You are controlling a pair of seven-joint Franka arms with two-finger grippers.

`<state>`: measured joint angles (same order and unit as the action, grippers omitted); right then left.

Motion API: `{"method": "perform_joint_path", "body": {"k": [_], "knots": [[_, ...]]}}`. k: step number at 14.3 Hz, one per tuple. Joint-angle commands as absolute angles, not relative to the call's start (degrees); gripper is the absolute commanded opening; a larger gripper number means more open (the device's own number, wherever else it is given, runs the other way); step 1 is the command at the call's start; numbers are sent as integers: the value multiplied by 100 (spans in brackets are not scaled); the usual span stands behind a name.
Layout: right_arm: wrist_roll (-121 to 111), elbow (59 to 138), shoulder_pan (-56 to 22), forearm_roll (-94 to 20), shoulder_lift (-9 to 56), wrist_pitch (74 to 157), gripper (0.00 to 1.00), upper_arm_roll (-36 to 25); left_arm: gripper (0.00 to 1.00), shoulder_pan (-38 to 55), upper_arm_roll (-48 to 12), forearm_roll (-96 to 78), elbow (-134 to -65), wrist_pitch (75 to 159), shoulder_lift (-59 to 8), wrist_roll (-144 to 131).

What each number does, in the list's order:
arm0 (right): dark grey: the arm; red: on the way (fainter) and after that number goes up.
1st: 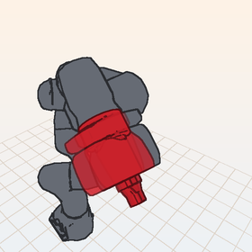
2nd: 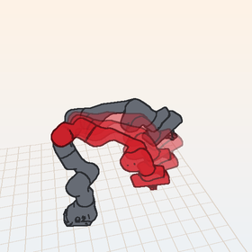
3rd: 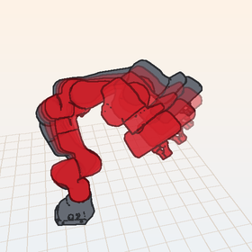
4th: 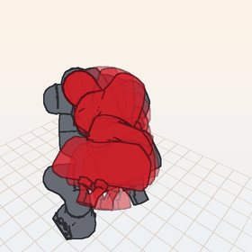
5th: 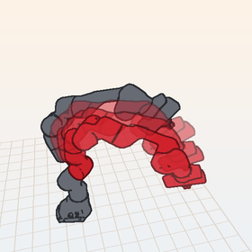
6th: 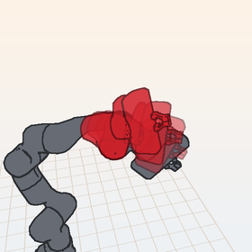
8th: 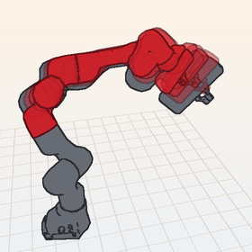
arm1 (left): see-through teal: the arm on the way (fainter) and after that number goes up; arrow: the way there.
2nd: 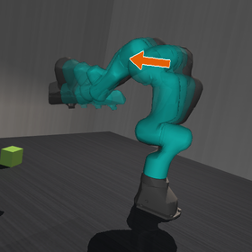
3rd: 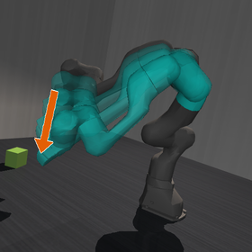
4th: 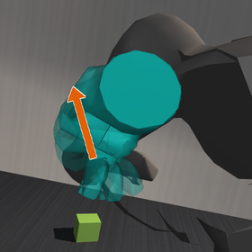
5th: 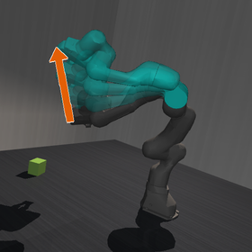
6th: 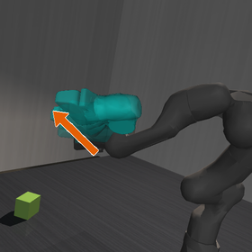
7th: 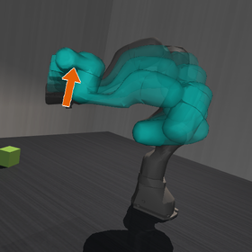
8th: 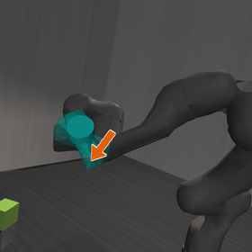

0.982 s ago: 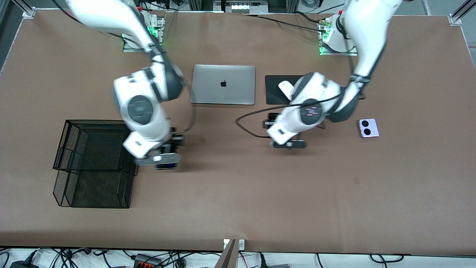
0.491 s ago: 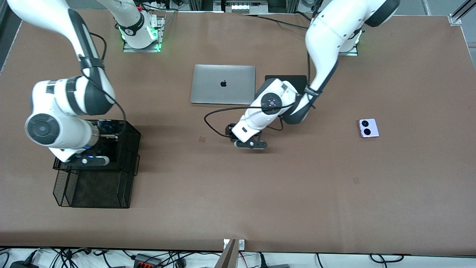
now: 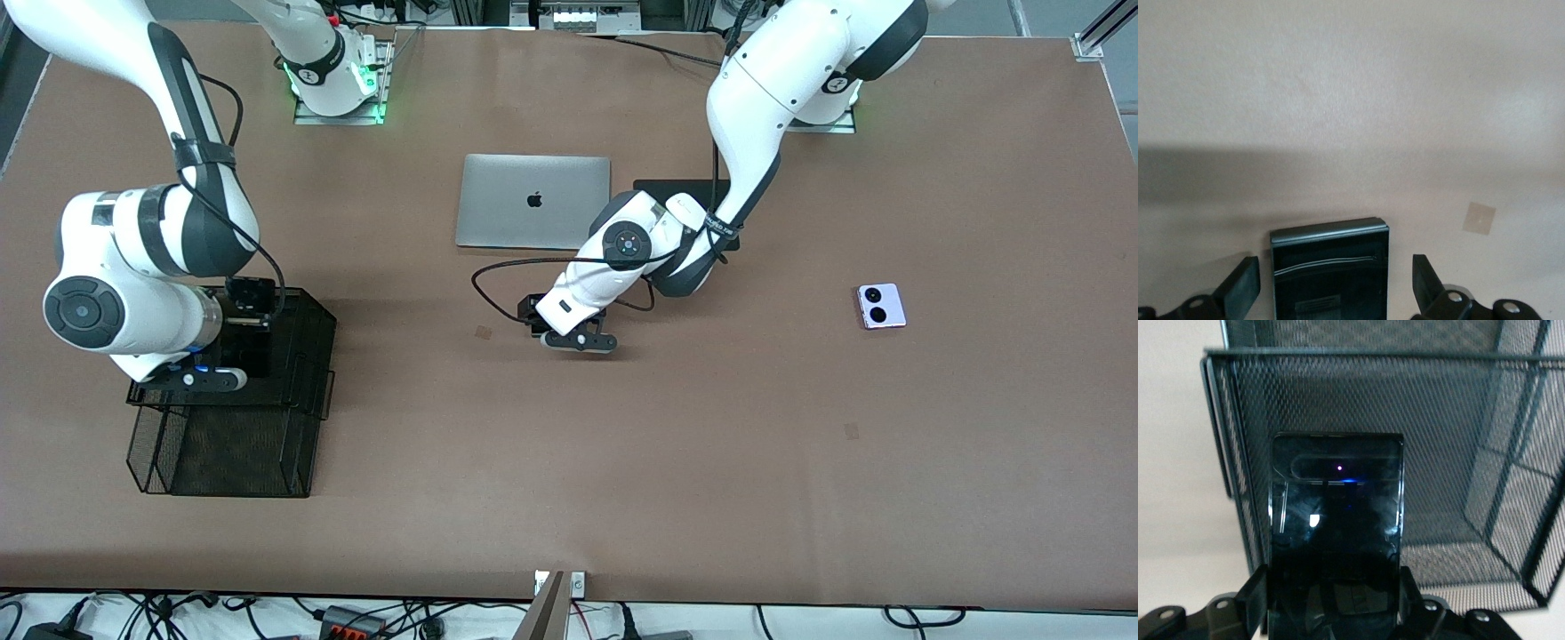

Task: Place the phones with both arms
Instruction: 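Release the tall phone in the basket while the left gripper sets down the flip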

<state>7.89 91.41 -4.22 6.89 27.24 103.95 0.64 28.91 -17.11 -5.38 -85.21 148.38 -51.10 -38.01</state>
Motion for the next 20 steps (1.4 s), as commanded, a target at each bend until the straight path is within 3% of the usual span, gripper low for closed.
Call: {"method": "perform_joint_path", "body": {"k": [1, 2, 4, 8, 11, 14, 20], "knots": [[606, 9167, -246, 606, 2882, 10757, 25, 167, 100, 2743, -1591, -554, -8744, 14207, -4529, -3788], [606, 9167, -246, 606, 2900, 10819, 32, 167, 100, 2577, -1547, -536, -8719, 13568, -4291, -3779], [633, 9158, -237, 606, 2962, 10898, 100, 167, 100, 2173, -1503, -310, -8666, 12171, -3843, -3736], [598, 8809, -438, 633, 2655, 10487, 100, 228, 100, 1540, -1503, 1192, -8657, 10085, -3411, -3683], [694, 8420, -1175, 502, 2663, 10335, 100, 229, 100, 951, -1503, 1766, -8683, 9432, -3331, -2887], [765, 8420, -1817, -385, 2864, 10703, 100, 220, 100, -155, -1599, 1740, -8832, 9457, -3314, -1596], [1142, 8420, -2732, -413, 3664, 11881, 100, 202, 100, -1765, -1934, 1740, -9939, 10484, -3191, -1011]]}}
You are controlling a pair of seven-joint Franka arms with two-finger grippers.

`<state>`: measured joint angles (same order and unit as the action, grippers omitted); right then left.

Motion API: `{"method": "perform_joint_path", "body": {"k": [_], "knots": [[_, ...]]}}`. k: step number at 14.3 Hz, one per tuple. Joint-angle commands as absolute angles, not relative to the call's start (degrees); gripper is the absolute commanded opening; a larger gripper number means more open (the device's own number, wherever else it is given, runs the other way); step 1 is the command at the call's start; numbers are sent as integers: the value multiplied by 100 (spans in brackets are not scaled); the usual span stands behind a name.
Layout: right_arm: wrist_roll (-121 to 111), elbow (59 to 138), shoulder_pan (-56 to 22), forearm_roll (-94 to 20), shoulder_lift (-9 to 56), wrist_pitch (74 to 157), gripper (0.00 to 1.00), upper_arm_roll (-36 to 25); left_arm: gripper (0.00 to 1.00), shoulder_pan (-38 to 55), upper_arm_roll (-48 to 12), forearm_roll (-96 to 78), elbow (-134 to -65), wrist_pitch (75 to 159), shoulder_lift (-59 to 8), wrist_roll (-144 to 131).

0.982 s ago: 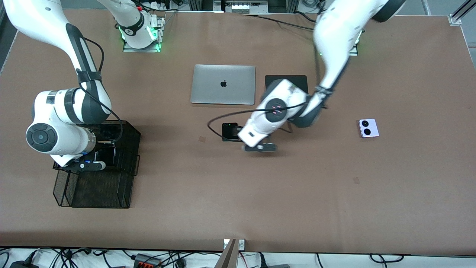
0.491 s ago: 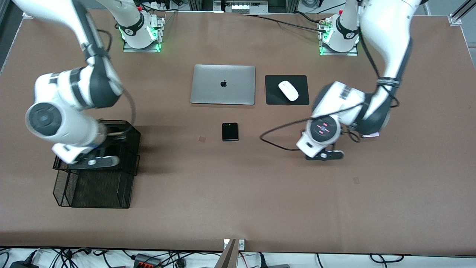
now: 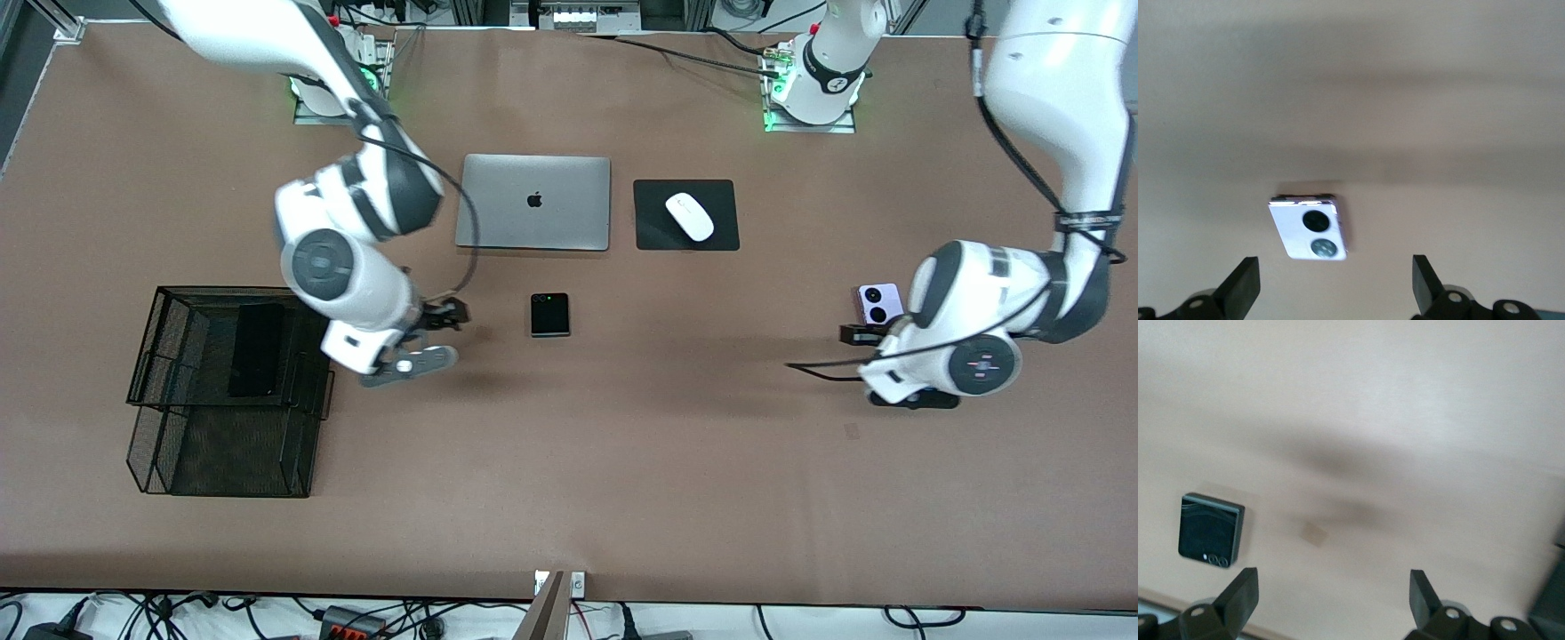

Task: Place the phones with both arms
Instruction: 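Release the tall phone in the basket while the left gripper sets down the flip, then grasp the black flip with the right gripper while the left gripper reaches the white phone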

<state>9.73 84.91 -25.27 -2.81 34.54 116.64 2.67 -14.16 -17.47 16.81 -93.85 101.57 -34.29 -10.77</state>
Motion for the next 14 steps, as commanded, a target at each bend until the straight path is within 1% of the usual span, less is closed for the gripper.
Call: {"method": "perform_joint_path", "body": {"k": [1, 3, 5, 6, 10, 12, 14], "knots": [[1308, 8420, -2960, -422, 3813, 12083, 100, 202, 100, -2028, -1934, 1749, -10054, 10581, -3199, -1011], [1904, 8420, -3321, -378, 4077, 12592, 100, 202, 100, -2214, -1951, 1749, -10553, 11001, -3077, -967], [2362, 8429, -3576, -369, 4279, 12919, 100, 193, 100, -2328, -1942, 1749, -11290, 11896, -2735, -967], [2512, 8437, -3655, -369, 4350, 12972, 100, 185, 100, -2364, -1942, 1749, -11529, 12222, -2620, -967], [2654, 8455, -3841, -360, 4526, 12990, 100, 176, 100, -2522, -1934, 1758, -11838, 12787, -2566, -932], [2654, 8455, -3990, -360, 4588, 13034, 100, 167, 100, -2636, -1942, 1758, -11891, 12902, -2610, -932], [2820, 8455, -4016, -369, 4667, 13043, 100, 167, 100, -2707, -1934, 1758, -12206, 13357, -2619, -932]]}}
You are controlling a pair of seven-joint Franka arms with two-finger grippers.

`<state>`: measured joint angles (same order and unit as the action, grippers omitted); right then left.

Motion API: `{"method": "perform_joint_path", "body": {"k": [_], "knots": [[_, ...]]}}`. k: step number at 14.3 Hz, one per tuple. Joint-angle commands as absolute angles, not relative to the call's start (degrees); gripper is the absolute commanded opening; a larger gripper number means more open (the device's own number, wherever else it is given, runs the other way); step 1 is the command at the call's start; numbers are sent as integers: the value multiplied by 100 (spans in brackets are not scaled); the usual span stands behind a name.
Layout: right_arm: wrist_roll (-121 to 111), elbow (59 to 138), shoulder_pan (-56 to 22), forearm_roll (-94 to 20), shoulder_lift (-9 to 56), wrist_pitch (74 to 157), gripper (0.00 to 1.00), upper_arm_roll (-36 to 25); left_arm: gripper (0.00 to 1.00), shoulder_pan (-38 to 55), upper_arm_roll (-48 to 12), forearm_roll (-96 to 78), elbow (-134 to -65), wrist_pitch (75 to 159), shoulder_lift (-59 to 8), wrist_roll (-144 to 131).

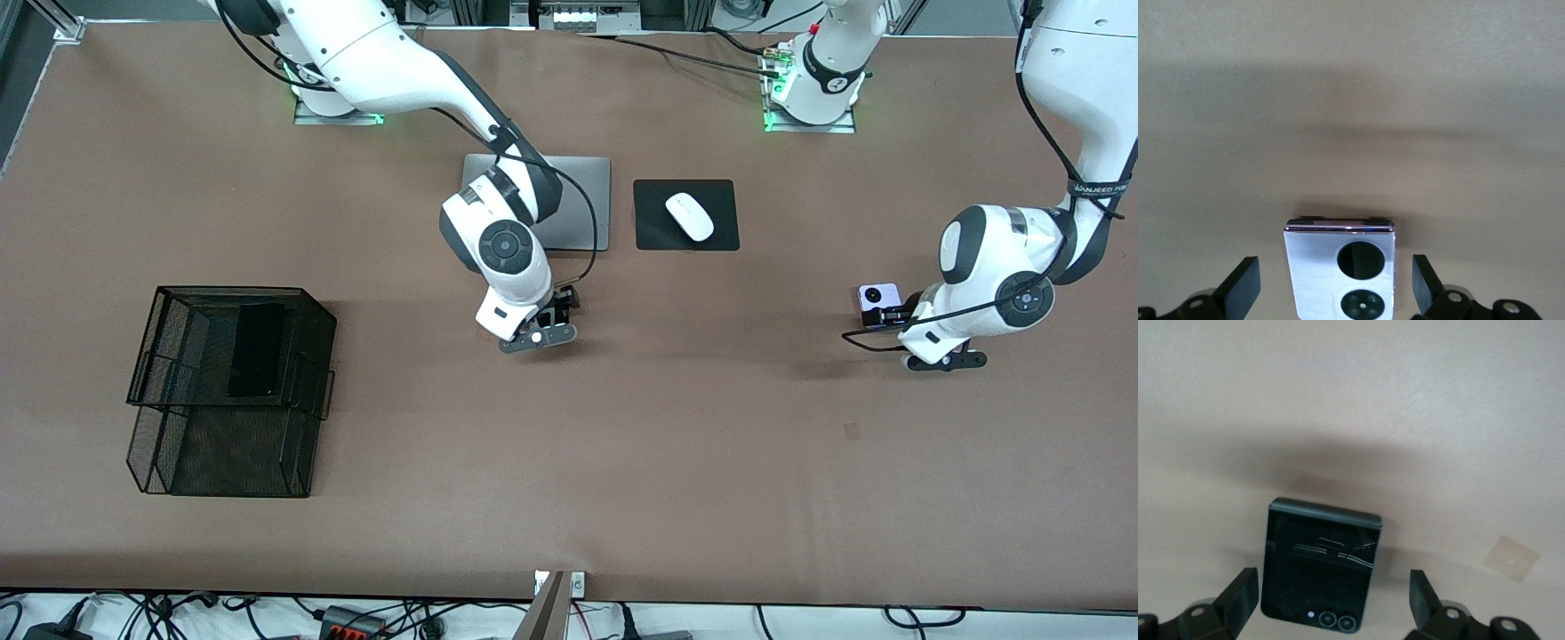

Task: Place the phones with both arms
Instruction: 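Grasp the black flip with the right gripper while the left gripper reaches the white phone, then grasp the white flip phone with the left gripper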

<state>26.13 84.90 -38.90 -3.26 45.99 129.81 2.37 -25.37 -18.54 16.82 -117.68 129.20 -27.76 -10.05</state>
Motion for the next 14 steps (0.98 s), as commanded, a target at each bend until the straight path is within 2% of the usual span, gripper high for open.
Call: {"method": "perform_joint_path", "body": {"k": [1, 8, 9, 10, 11, 12, 13, 14], "knots": [[2978, 8446, -4051, -360, 4710, 13043, 100, 167, 100, -2742, -1934, 1758, -12408, 13690, -2628, -932], [3111, 8455, -4148, -369, 4886, 13367, 100, 167, 100, -2874, -1934, 1767, -12595, 14079, -2812, -923], [3111, 8455, -4183, -378, 4930, 13412, 100, 167, 91, -2874, -1934, 1767, -12595, 14080, -2804, -836], [3111, 8455, -4192, -369, 4948, 13421, 100, 167, 72, -2874, -1934, 1758, -12595, 14080, -2804, -696], [3111, 8455, -4192, -369, 4957, 13421, 100, 167, 49, -2883, -1942, 1758, -12586, 14071, -2786, -616], [3094, 8446, -4192, -360, 4957, 13421, 100, 167, 33, -2883, -1942, 1758, -12577, 14036, -2751, -511], [3085, 8446, -4184, -352, 4940, 13412, 91, 167, 21, -2874, -1942, 1767, -12568, 13993, -2664, -362], [3059, 8438, -4184, -334, 4922, 13403, 52, 167, 21, -2865, -1960, 1758, -12516, 13844, -2576, -282]]}}
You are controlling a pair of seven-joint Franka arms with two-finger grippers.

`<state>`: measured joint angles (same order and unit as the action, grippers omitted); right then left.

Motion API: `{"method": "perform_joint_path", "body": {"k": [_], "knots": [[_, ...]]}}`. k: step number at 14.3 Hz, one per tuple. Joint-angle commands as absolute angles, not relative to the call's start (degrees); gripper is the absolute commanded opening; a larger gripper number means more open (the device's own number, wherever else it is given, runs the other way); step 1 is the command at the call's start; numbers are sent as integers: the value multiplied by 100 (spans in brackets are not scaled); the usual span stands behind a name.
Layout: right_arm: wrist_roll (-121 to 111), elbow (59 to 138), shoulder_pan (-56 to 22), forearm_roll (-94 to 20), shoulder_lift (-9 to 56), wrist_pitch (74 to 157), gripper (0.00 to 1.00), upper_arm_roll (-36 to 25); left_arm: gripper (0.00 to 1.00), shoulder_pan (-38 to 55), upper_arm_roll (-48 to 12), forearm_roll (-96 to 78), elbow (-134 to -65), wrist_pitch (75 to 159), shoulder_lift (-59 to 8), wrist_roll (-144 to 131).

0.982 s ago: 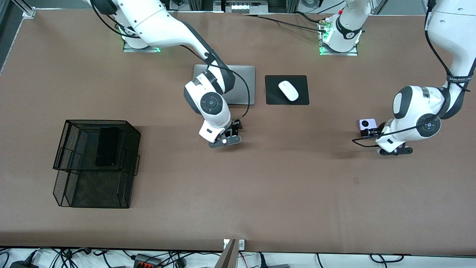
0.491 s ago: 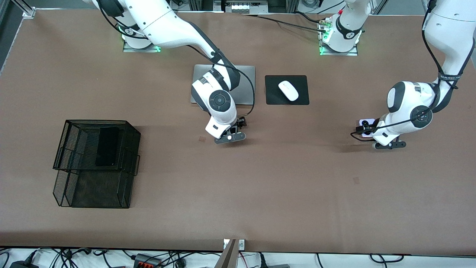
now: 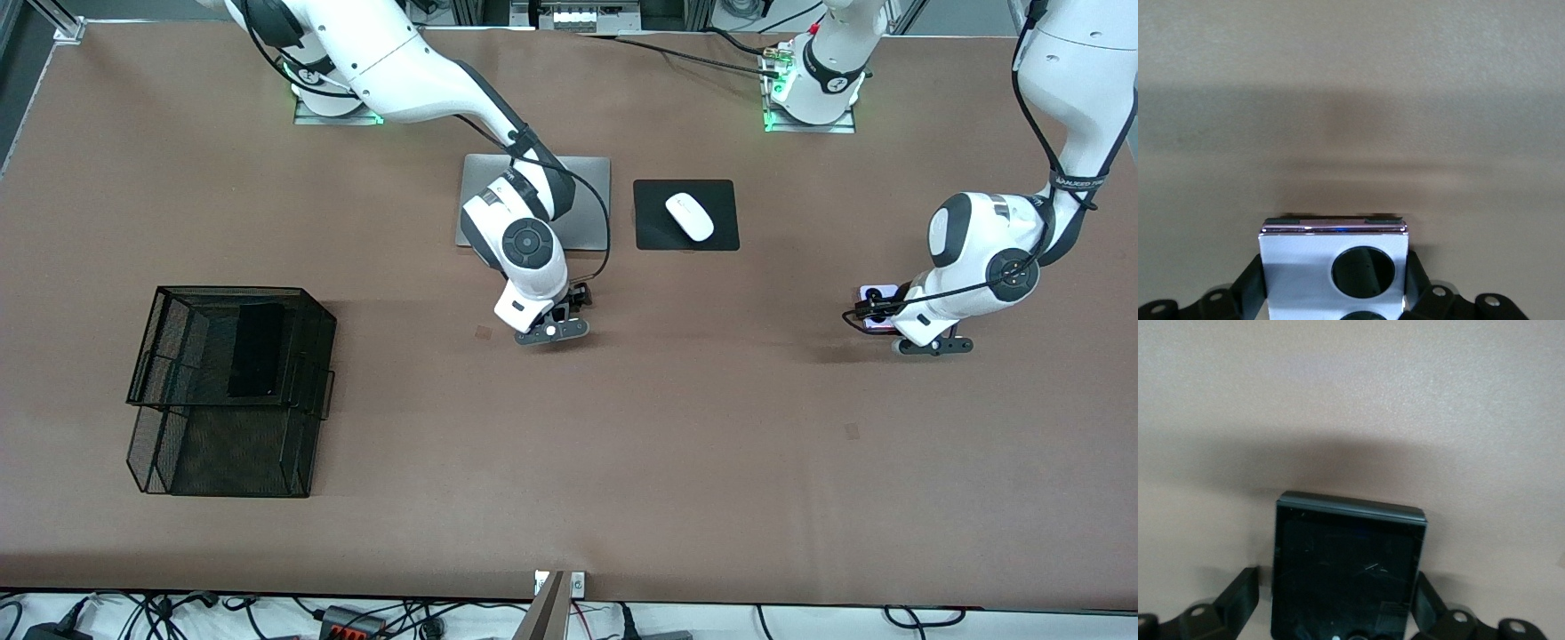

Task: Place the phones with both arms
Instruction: 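Grasp the white flip phone with the left gripper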

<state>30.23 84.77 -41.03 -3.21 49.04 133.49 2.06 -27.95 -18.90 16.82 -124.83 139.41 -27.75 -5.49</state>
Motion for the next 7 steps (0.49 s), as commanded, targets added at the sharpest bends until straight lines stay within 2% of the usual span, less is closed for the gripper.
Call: {"method": "perform_joint_path", "body": {"k": [1, 2, 3, 7], "knots": [[2998, 8429, -4166, -325, 4896, 13395, 31, 158, 21, -2839, -2090, 1758, -12411, 13564, -2445, -281], [2980, 8411, -4123, -325, 4887, 13377, 21, 158, 22, -2865, -2327, 1749, -12245, 13214, -2391, -290], [2971, 8411, -4096, -325, 4782, 13351, 17, 150, 22, -2874, -2486, 1749, -12078, 12888, -2365, -273], [2901, 8402, -3649, -316, 3905, 12492, 17, -43, 21, -2804, -3303, 1627, -11358, 12008, -2381, -378]]}}
